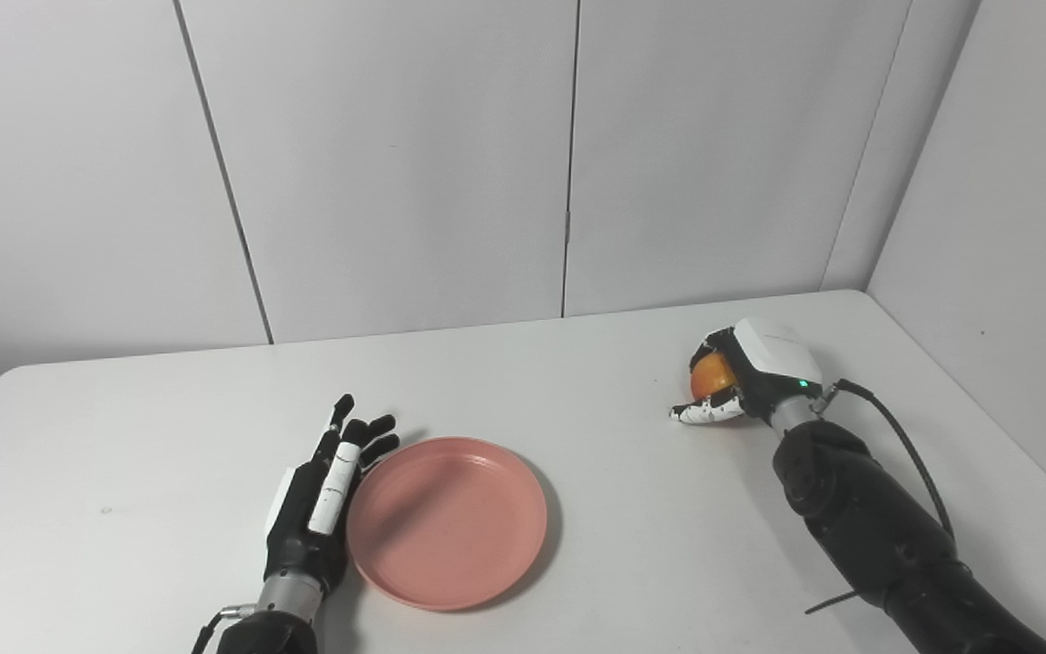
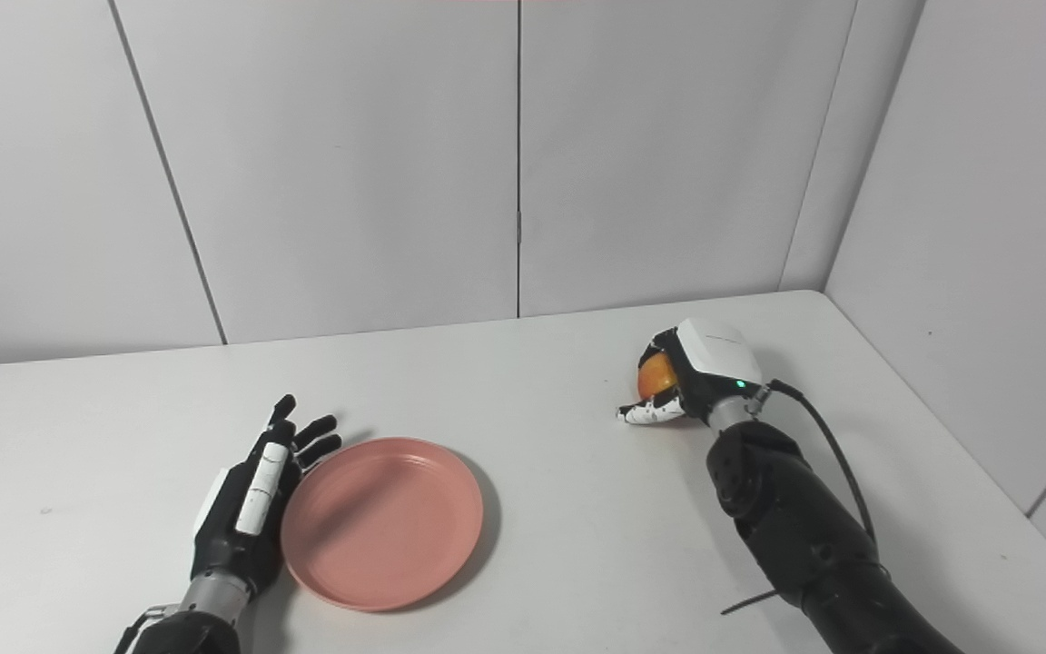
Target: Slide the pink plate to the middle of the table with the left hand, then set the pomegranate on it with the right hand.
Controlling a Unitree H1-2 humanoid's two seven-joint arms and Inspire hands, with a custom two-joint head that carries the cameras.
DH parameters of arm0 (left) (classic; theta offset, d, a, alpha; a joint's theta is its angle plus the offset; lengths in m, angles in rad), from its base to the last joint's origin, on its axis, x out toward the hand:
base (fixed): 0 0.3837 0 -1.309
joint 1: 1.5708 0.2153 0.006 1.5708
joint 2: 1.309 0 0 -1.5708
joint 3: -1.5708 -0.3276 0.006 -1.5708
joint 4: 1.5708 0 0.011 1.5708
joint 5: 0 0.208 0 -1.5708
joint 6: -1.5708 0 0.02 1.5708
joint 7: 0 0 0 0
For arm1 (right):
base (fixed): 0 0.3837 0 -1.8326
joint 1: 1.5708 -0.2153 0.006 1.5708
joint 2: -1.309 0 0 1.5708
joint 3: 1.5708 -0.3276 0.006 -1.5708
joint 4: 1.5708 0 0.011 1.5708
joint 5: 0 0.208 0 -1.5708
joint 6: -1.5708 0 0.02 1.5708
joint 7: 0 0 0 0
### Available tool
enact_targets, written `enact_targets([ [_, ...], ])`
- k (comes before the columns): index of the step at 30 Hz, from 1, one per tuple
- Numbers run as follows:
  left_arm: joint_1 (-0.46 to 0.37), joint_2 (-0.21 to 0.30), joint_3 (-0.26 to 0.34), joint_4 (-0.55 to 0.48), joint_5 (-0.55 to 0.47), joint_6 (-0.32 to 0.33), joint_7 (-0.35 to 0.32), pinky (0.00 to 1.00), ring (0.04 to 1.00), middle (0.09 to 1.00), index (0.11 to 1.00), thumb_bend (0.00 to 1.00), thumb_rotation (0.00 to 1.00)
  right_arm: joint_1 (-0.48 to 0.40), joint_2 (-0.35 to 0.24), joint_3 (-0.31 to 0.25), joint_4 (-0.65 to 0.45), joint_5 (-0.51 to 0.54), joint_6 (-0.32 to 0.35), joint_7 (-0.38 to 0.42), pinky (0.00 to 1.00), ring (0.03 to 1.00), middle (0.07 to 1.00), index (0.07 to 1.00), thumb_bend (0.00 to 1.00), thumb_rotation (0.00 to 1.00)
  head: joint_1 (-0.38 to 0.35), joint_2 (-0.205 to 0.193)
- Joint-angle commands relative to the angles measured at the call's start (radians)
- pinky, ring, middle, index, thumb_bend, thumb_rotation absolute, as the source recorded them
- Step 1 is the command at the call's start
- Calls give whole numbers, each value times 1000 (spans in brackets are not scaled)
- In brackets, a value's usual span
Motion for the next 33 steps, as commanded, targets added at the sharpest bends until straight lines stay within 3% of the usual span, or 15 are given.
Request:
enact_targets([
  [1,-4,-8,-4,-12,7,15,8,811,834,839,988,880,771,-51,-11,-7,-76,-4,14,23,199,249,315,472,511,149,9,-1],
  [13,-9,-39,-24,-14,33,13,45,780,853,880,978,843,769,-81,38,-38,-326,-3,32,103,187,240,314,471,510,143,70,1],
  [18,-6,-60,-27,-1,50,-10,65,787,854,884,987,855,793,-72,56,-56,-409,23,3,119,180,233,314,473,509,143,113,1],
  [26,-5,-91,-16,21,61,-58,99,786,851,900,1000,865,838,-73,89,-31,-552,12,8,177,161,207,282,472,507,153,136,6],
  [33,-4,-95,-16,22,71,-60,107,777,848,896,1000,868,838,-56,128,-15,-649,23,0,250,242,306,392,482,507,158,143,4],
])
